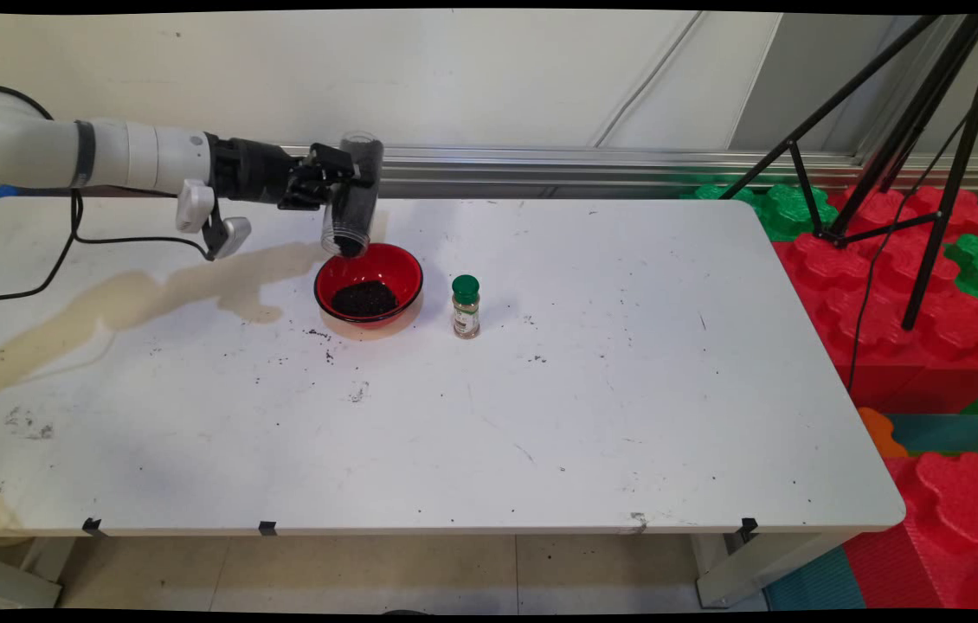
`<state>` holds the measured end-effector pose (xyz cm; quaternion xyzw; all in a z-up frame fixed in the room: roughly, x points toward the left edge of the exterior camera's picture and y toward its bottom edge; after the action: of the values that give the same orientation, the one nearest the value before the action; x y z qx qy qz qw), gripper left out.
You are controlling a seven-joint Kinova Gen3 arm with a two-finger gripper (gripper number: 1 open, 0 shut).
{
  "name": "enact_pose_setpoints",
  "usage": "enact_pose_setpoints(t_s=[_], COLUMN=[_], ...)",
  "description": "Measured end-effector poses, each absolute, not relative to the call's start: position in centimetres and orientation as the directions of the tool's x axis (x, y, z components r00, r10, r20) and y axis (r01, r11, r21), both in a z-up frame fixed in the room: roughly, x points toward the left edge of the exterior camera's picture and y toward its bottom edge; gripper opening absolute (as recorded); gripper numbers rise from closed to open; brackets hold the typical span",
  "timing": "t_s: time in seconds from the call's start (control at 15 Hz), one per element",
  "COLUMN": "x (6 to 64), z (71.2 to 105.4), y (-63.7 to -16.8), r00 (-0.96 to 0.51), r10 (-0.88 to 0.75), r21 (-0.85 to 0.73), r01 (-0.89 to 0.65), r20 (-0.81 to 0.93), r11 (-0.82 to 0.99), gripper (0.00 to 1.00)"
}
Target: Pour the black seasoning powder in the red bowl
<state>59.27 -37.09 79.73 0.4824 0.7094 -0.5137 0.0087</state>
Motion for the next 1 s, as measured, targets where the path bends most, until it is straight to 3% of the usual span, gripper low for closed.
enact_pose_setpoints(t_s=[1.0], x=[58.63], z=[80.54], y=[-36.64], r00=[-0.450], r10=[0.667], r21=[-0.663], r01=[0.744], r20=[-0.594], r11=[-0.088], gripper=[0.00])
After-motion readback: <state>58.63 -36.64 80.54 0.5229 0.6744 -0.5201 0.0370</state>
